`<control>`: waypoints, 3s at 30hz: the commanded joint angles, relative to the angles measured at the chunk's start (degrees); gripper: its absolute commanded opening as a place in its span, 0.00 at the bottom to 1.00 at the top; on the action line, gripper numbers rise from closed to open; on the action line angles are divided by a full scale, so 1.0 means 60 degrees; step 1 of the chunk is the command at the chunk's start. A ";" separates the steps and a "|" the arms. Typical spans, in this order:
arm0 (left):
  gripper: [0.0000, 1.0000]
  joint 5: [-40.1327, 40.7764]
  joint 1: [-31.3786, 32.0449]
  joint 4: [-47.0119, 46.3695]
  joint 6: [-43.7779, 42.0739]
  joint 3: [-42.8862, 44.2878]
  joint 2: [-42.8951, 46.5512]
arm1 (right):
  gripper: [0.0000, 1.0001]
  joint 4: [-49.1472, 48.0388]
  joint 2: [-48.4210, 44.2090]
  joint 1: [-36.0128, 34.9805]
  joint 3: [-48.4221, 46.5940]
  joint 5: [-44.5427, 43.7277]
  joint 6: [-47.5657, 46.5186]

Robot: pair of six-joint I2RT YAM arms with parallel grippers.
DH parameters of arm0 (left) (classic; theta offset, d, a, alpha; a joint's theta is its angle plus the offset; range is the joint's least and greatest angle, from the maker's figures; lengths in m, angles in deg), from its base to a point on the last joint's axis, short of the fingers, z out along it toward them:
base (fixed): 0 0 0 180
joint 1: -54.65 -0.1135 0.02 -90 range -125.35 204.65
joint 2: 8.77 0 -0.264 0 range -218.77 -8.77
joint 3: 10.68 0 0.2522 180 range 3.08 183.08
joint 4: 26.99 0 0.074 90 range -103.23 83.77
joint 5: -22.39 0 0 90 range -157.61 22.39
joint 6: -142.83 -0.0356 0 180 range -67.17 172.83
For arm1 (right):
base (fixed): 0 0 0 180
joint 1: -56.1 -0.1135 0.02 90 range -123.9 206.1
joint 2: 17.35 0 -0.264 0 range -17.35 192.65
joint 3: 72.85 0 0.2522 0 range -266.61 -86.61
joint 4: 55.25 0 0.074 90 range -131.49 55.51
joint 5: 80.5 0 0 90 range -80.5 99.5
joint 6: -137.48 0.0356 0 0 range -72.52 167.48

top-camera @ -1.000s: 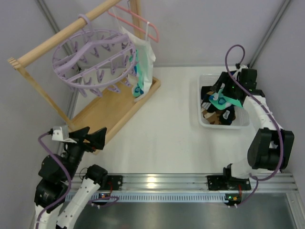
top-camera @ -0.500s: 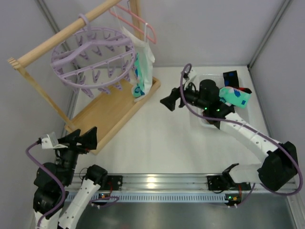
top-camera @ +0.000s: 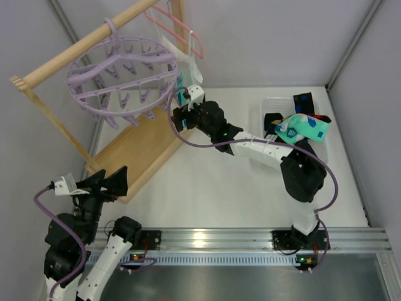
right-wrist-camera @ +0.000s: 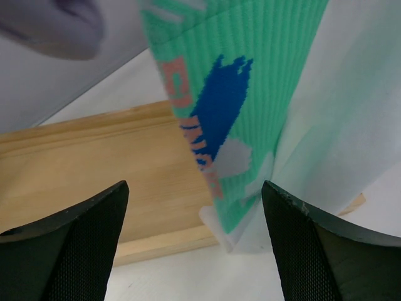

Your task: Remove the socks clipped to the hanger

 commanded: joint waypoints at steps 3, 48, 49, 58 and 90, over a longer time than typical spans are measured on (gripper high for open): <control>0.98 -0.0016 -0.0071 -0.0417 -0.0042 -0.0095 -0.0142 | 0.82 -0.0991 0.0960 -0.0110 -0.1206 -0.1532 -0.1044; 0.98 -0.7670 -0.3047 -0.0783 0.1760 0.2115 -0.2353 | 0.00 -0.1124 -0.4942 -0.1750 0.5707 0.1486 0.0669; 0.98 -0.8083 -0.3596 -0.0769 0.1775 0.2378 -0.2470 | 0.00 -0.1110 -0.4927 -0.1824 0.5707 0.1355 0.0640; 0.98 -0.8673 -0.4158 -0.0739 0.1805 0.3567 -0.5632 | 0.00 -0.0978 -0.4957 -0.2674 0.5385 0.0680 0.0464; 0.85 -0.9949 -0.3748 -0.8224 0.2405 0.0550 -0.6748 | 0.00 -0.1710 -0.4663 -0.3099 0.4960 0.3506 0.0918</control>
